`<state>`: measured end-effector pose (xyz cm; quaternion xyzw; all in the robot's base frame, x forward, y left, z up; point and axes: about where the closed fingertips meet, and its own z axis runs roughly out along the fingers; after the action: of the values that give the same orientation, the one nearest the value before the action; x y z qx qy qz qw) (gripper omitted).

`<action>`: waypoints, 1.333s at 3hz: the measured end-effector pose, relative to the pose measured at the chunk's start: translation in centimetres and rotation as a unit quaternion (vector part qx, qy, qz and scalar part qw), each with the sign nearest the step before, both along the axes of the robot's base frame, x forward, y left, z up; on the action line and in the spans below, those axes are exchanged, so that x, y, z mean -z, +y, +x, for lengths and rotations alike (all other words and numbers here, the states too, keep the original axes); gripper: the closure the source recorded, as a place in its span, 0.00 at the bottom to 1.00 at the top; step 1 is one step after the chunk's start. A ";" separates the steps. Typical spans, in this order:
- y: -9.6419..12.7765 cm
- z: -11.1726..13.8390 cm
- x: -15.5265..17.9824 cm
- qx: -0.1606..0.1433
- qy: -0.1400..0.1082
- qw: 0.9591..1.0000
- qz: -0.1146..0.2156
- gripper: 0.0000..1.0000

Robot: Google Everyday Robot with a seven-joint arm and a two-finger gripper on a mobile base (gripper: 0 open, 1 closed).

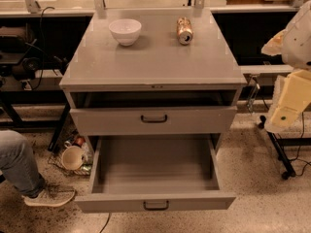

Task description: Close middle drawer

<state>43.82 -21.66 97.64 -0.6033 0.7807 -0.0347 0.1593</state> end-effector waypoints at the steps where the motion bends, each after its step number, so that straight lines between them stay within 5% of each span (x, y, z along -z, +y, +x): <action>1: 0.0 0.0 0.0 0.000 0.000 1.000 0.000 0.00; 2: 0.0 0.1 0.3 0.002 -0.001 1.000 0.006 0.00; 4: 0.7 1.8 8.4 0.029 0.050 0.997 0.055 0.00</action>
Offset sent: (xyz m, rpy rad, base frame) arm 0.0038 -0.0003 -0.0150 0.0406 0.0186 -0.0119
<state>45.62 -20.98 89.27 -0.5715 0.8058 0.0337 0.1516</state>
